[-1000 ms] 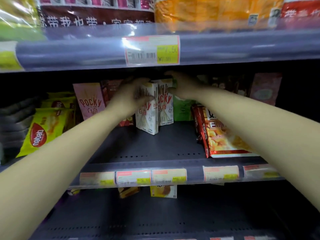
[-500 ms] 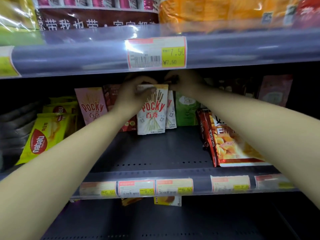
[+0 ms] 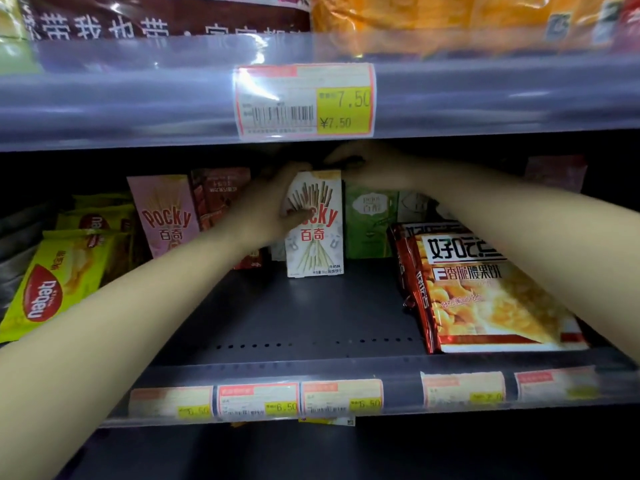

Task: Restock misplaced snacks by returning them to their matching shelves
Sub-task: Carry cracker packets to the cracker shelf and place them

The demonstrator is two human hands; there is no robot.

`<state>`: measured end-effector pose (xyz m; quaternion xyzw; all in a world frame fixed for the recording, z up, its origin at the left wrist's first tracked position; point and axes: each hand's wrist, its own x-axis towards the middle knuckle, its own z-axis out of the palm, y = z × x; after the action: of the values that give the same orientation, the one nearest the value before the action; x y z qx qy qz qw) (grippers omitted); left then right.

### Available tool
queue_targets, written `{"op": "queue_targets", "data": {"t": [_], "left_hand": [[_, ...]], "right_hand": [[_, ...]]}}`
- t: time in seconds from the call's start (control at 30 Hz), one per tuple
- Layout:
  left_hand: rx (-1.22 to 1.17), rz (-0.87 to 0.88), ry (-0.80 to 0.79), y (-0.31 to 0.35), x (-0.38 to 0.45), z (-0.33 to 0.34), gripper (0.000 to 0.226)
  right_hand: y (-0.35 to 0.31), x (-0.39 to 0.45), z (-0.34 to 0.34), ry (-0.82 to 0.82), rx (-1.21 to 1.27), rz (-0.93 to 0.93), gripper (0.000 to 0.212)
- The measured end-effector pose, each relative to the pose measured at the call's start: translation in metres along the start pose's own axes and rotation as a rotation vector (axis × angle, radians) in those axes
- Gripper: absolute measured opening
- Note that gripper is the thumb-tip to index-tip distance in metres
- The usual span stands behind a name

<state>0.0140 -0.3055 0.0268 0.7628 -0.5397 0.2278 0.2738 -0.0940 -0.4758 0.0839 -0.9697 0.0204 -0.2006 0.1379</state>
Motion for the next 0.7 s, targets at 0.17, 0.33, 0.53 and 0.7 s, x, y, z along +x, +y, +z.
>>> {"op": "queue_targets", "data": {"t": [0.17,0.33,0.53,0.7], "left_hand": [[0.095,-0.012,-0.049,0.006,0.01,-0.006,0.069],[0.175,-0.037,-0.067,0.013,0.012,-0.005,0.069],[0.155,-0.091,0.012,0.032,-0.002,-0.01,0.085],[-0.142,-0.045,0.139,0.086,-0.023,-0.005,0.051]], "right_hand": [[0.005,-0.01,0.002,0.005,-0.089,-0.021,0.056],[0.009,-0.013,0.01,0.092,-0.09,-0.019,0.057],[0.002,-0.042,-0.009,0.165,-0.036,0.012,0.054],[0.007,-0.103,-0.04,0.256,-0.065,0.151,0.025]]}}
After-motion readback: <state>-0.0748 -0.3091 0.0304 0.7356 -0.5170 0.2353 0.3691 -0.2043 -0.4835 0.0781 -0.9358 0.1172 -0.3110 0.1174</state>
